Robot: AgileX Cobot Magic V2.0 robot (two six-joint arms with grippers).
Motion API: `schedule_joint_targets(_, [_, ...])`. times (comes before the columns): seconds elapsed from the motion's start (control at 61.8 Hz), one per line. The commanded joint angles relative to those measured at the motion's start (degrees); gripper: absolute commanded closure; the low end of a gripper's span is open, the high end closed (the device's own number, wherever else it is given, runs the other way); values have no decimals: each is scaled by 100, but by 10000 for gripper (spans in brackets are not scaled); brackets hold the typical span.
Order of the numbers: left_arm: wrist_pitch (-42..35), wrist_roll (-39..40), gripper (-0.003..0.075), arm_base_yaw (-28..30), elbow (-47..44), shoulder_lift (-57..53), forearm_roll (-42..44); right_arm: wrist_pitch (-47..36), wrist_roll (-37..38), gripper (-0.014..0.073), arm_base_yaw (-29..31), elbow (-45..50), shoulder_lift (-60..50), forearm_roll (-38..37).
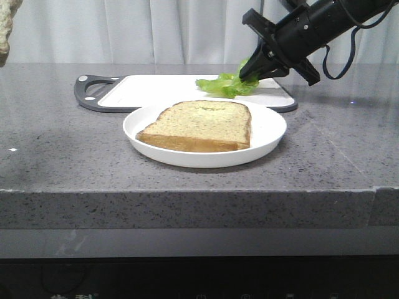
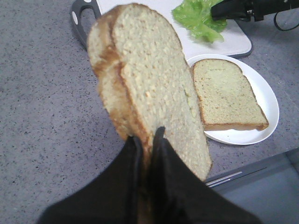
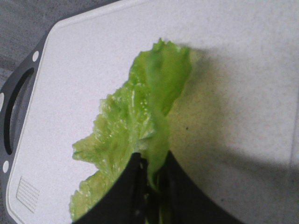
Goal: Left arm grabs bread, right arm adds lettuce
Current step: 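Reach the right gripper to the lettuce leaf and grasp it, then carry the lettuce with the right gripper and lay it on the bread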
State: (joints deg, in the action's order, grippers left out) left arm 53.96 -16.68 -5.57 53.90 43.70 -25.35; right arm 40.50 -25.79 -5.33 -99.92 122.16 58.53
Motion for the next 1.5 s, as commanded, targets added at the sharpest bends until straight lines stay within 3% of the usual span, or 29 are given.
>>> schedule_joint_targets(0.0, [-348,24,741,2,155,-21,-212,6,-101,701,15,-207,-421,313])
schedule_joint_targets(0.259, [-348,24,741,2,155,-21,-201,616,-351,711,7,-149,-1211,448])
schedule_joint_targets(0.453, [-348,24,741,2,155,-21,-201,618,-840,711,-70,854,-2377,679])
schedule_joint_targets(0.825, [-348,24,741,2,155,-21,-201,1073,-3104,711,-176,3732,-4253,3147])
schedule_joint_targets(1.051, [-348,24,741,2,155,-21,-201,1502,-4189,711,-286,4792,-4176,4174])
schedule_joint_targets(1.488, [-348,13,741,2,155,-21,-201,1416,-4561,707,-626,4887,-2984,4740])
